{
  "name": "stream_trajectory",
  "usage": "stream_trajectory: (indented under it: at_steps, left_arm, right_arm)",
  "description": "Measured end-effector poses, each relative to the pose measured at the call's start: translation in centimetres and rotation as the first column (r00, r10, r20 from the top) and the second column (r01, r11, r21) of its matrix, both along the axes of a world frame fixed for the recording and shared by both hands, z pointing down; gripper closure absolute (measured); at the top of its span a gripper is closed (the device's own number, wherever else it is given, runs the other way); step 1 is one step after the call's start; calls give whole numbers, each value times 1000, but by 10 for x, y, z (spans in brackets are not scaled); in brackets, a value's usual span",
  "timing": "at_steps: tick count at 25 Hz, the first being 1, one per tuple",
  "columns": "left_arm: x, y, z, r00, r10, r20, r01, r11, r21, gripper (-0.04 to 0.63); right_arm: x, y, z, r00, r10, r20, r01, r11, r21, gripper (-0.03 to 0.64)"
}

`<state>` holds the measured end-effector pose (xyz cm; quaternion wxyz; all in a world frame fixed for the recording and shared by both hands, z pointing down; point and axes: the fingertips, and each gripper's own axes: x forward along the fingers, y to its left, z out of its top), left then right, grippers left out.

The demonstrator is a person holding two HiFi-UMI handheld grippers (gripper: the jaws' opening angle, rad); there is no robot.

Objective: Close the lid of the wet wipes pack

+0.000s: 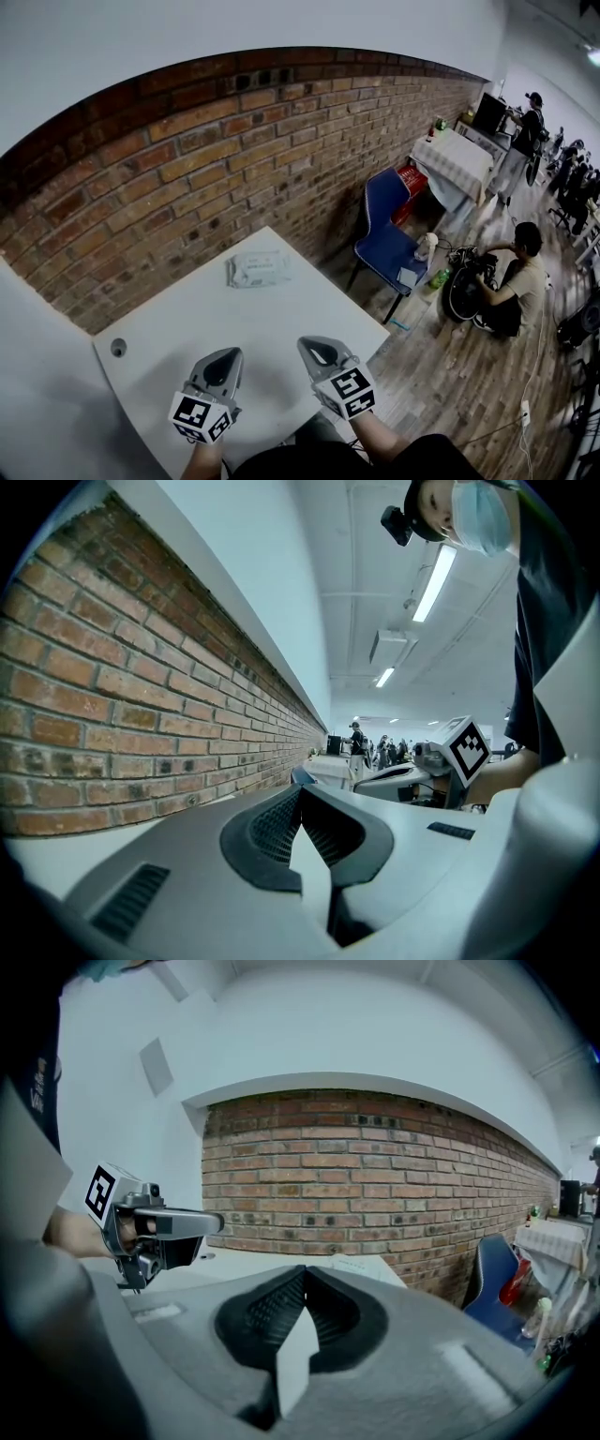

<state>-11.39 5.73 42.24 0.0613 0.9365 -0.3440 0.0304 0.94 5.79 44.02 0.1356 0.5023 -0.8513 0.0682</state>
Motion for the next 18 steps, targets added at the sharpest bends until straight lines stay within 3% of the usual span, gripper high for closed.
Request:
stream_trajectory:
  at_steps: [18]
  left_arm:
    - [-7, 25, 6, 1000, -6, -15, 5, 1000, -19, 592]
  right_arm:
    - [-7, 18, 1, 1000, 0, -11, 0, 1000, -3, 620]
